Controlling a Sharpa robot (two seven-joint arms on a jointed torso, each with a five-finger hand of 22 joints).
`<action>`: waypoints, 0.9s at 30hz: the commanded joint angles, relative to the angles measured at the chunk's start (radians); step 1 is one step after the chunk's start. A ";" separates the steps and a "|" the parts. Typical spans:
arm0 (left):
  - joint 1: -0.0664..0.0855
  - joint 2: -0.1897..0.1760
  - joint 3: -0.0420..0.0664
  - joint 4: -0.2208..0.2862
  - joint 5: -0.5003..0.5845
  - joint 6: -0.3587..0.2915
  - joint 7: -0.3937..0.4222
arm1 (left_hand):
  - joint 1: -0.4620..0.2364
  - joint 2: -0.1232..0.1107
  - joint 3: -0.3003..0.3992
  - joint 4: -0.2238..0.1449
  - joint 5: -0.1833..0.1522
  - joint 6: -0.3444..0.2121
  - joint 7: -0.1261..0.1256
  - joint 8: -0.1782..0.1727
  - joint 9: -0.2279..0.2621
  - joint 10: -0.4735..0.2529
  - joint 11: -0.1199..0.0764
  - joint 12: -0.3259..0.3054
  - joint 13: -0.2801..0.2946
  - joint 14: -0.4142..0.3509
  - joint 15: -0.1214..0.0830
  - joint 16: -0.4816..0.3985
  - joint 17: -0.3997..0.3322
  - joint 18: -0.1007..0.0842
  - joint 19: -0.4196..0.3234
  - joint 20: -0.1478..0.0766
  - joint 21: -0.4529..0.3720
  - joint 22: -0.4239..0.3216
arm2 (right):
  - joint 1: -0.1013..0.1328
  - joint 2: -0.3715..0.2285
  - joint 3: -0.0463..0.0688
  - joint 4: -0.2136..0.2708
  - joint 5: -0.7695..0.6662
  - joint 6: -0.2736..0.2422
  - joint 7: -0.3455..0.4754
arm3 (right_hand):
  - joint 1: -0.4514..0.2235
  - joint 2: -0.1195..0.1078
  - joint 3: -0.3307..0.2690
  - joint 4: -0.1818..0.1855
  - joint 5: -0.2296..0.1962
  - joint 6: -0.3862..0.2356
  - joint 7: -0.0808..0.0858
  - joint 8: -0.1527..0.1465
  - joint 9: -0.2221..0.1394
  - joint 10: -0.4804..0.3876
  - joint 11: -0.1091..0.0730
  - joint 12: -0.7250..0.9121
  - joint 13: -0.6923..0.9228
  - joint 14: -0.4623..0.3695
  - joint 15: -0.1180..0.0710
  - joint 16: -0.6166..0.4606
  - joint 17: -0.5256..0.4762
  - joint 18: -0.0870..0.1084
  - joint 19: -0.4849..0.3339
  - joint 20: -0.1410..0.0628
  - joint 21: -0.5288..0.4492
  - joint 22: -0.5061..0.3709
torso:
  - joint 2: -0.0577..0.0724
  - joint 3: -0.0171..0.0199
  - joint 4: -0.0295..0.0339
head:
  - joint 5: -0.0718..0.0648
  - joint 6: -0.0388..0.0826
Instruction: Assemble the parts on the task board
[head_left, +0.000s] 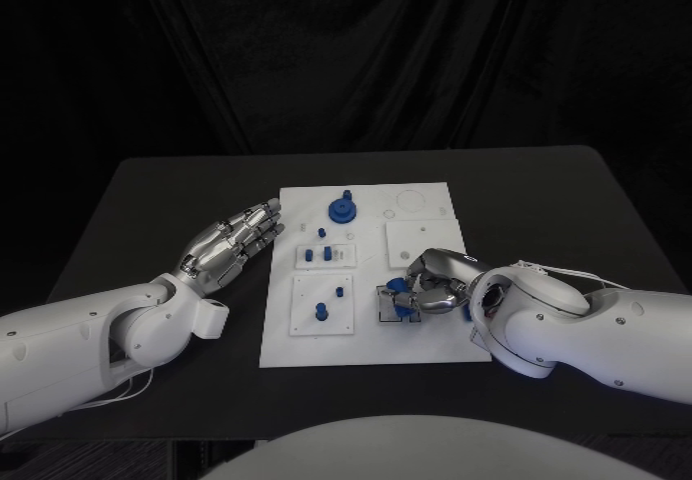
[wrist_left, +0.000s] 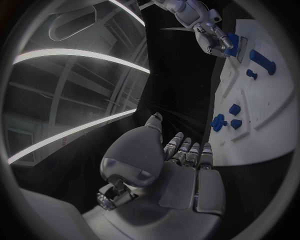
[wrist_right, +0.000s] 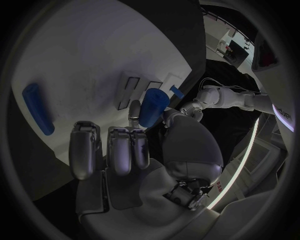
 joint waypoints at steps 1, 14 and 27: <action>-0.002 0.001 0.001 0.001 -0.003 0.014 0.092 | 0.010 -0.001 0.005 -0.002 0.004 0.002 0.008 -0.004 0.000 -0.002 0.005 0.001 0.000 -0.003 0.007 0.005 0.001 0.017 0.002 0.008 -0.002 -0.001 | -0.003 0.001 0.000 -0.001 -0.017 0.033 -0.030 | -0.023 -0.003 -0.016 0.001 -0.010 0.002 0.001 -0.009 0.000 0.108 0.008 0.003 0.263 0.090 0.008 -0.006 0.191 0.004 0.042 0.007 -0.011 0.216 | -0.001 0.0002 -0.0005 | 0.002 0.000; -0.004 0.003 0.001 -0.002 -0.003 0.017 0.089 | 0.010 -0.001 0.005 -0.002 0.004 0.002 0.008 -0.004 0.000 -0.002 0.005 0.001 0.000 -0.003 0.007 0.005 0.001 0.017 0.002 0.008 -0.002 -0.001 | -0.004 0.002 0.000 -0.003 -0.021 -0.003 -0.013 | -0.143 0.029 -0.149 0.003 -0.209 0.009 0.006 -0.035 0.012 0.108 0.012 0.003 0.263 0.090 0.012 -0.009 0.186 0.006 0.040 0.011 -0.020 0.214 | -0.001 0.0007 -0.0006 | 0.004 0.000; -0.009 -0.001 0.001 -0.002 -0.003 0.017 0.086 | 0.010 -0.001 0.005 -0.002 0.004 0.002 0.008 -0.004 0.000 -0.002 0.005 0.001 0.000 -0.003 0.007 0.005 0.001 0.017 0.002 0.008 -0.002 -0.001 | -0.004 -0.018 0.000 0.006 -0.016 -0.087 0.054 | -0.158 0.086 -0.240 0.000 -0.126 0.021 0.003 -0.045 0.025 0.108 0.010 0.003 0.263 0.091 0.011 -0.005 0.195 0.004 0.045 0.010 -0.013 0.217 | -0.001 0.0006 -0.0005 | 0.008 0.000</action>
